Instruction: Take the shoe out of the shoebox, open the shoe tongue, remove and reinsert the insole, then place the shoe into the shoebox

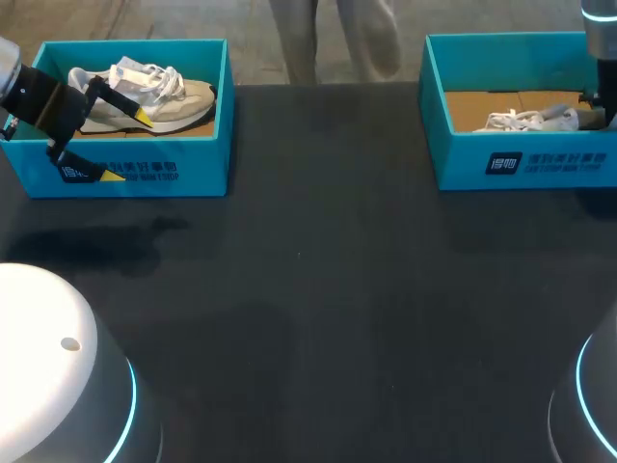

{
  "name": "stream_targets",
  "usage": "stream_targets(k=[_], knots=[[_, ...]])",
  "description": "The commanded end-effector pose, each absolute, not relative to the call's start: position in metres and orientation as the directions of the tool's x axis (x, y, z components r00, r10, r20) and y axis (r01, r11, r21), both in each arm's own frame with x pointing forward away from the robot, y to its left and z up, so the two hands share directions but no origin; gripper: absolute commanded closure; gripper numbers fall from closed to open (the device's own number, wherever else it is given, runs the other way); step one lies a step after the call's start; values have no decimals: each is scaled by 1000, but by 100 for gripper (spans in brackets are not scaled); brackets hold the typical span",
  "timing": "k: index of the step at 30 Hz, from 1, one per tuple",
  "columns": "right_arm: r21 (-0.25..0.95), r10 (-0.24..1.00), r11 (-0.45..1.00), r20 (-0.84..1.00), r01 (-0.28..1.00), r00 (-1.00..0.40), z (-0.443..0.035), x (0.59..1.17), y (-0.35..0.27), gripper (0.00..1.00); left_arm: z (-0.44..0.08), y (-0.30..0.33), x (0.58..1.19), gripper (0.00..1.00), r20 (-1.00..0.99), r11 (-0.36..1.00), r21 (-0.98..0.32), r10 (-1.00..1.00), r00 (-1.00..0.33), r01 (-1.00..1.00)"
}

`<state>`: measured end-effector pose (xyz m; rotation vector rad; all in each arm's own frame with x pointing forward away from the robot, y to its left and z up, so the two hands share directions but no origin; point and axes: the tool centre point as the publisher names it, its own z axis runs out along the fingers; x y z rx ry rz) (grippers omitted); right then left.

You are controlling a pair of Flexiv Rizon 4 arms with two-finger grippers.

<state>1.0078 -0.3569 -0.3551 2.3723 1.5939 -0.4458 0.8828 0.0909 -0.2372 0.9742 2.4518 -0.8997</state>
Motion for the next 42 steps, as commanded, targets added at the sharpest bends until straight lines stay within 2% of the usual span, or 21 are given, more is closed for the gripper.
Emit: stream_targets(k=[1,2,3,6,8,19,25,31,42], knots=[[26,851,-373,-387,927,354,-362,1010,-358,100,-237,91,882,0,-524,562,-427,485,-700,708],[26,852,-373,-387,927,354,-362,1010,-358,89,-237,91,882,0,-524,562,-427,485,-700,708],[26,852,-373,-387,927,353,-362,1010,-358,82,-237,91,882,0,-524,562,-427,485,-700,708],[34,849,-376,-387,926,359,-360,1009,-358,65,-237,91,882,0,-524,562,-427,485,-700,708],[39,847,-378,-388,925,362,-359,1008,-358,59,-237,91,882,0,-524,562,-427,485,-700,708],[100,845,-368,-380,924,377,-320,1003,-350,60,-237,91,882,0,-524,562,-427,485,-700,708],[153,871,-356,-304,922,386,-288,1001,-337,63,-237,91,882,0,-524,562,-427,485,-700,708],[182,940,-249,-192,951,283,-261,1002,-325,67,-237,91,882,0,-524,562,-427,485,-700,708],[238,997,-22,-64,971,38,-229,988,-288,54,-237,91,882,0,-524,562,-427,485,-700,708]])
